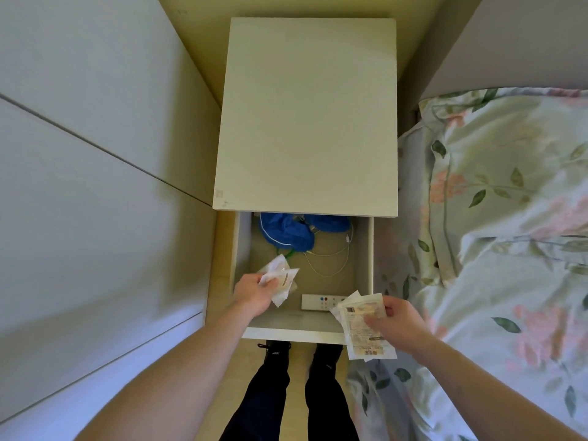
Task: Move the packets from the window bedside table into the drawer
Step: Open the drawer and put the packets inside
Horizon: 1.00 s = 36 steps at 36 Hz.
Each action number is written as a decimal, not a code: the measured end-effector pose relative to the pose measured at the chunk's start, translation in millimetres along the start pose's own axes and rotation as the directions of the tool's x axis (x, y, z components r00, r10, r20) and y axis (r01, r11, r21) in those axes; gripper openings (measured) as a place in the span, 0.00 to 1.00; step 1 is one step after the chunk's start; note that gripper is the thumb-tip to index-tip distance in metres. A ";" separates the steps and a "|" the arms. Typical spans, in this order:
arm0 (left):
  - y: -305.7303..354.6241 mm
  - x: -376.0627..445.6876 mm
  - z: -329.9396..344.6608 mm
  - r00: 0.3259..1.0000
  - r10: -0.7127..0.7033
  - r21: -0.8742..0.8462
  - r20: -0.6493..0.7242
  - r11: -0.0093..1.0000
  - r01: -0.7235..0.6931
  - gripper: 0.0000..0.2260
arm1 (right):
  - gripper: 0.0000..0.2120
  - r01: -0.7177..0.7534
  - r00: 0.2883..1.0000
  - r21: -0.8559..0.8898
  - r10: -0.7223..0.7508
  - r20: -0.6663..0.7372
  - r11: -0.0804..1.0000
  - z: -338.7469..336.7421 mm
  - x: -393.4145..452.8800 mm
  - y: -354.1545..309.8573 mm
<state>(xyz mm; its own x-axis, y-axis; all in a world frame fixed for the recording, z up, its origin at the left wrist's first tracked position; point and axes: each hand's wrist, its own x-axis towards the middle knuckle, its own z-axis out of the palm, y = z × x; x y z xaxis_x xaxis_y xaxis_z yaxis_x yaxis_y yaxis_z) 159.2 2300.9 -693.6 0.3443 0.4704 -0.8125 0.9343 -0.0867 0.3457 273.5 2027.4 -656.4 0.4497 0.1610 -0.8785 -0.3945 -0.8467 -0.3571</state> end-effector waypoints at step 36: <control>-95.4 -1.9 -55.2 0.973 0.135 0.304 -0.189 0.950 -0.073 0.28 | 0.08 -0.026 0.987 0.359 0.081 -0.138 0.933 88.0 24.4 -58.4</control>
<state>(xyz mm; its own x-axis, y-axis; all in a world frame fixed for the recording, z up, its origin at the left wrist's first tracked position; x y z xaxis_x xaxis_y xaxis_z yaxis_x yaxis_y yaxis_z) 64.3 2356.7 -699.1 0.4435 0.6120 -0.6548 0.8906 -0.3832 0.2451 237.0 2125.4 -685.0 0.5222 0.0206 -0.8526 -0.6679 -0.6117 -0.4239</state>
